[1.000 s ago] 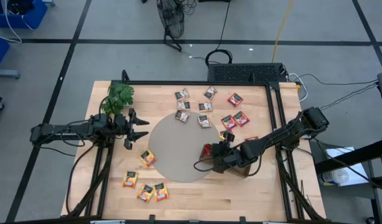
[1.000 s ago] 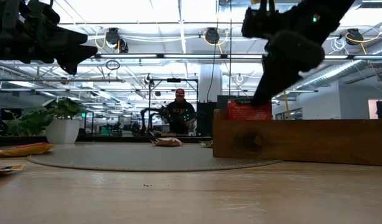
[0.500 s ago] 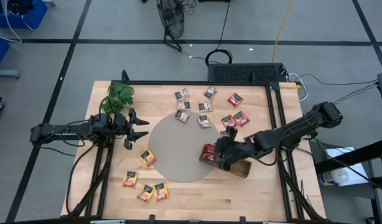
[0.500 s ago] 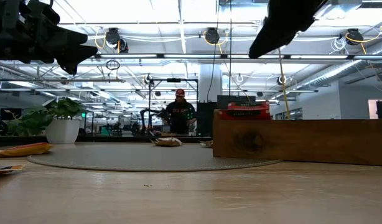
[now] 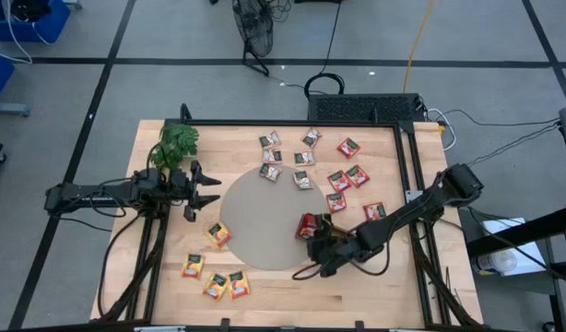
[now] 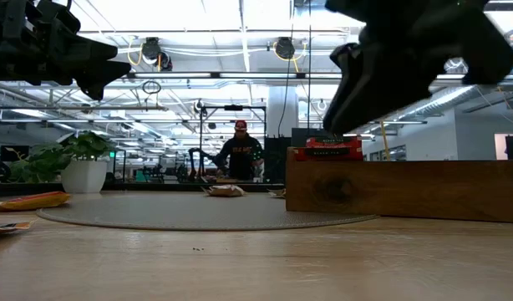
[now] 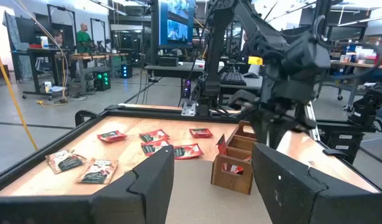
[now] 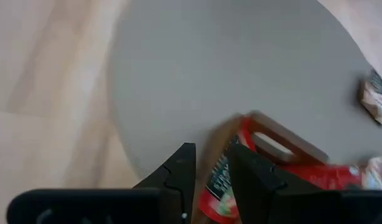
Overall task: Pick & Place Tea
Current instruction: Put the red tea bag into the left section of the wooden organizer
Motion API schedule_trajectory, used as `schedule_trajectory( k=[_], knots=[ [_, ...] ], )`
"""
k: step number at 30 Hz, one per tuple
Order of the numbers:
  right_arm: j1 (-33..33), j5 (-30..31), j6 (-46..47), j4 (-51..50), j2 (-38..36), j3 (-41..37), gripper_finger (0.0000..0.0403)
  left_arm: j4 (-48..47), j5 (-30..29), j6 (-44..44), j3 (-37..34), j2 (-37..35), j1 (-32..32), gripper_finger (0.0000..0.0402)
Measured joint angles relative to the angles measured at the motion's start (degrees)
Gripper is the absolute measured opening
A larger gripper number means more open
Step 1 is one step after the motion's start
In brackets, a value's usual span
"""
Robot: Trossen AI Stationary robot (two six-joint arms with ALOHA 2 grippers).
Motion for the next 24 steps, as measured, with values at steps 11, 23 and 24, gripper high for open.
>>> schedule_trajectory(
  k=[11, 23, 24],
  knots=[
    [0.11, 1.06, 3.45, -4.62, 0.23, 0.0, 0.0099, 0.0, 0.0, 0.0, -0.01, 0.0, -0.01, 0.0214],
    [0.11, -1.22, 5.03, -5.94, 0.25, 0.0, 0.0107, 0.0, 0.0, 0.0, 0.0, 0.01, -0.01, 0.0214],
    [0.11, -1.71, 5.18, -5.95, 0.25, 0.0, 0.0107, 0.0, 0.0, -0.01, 0.0, 0.01, 0.0, 0.0214]
  ],
)
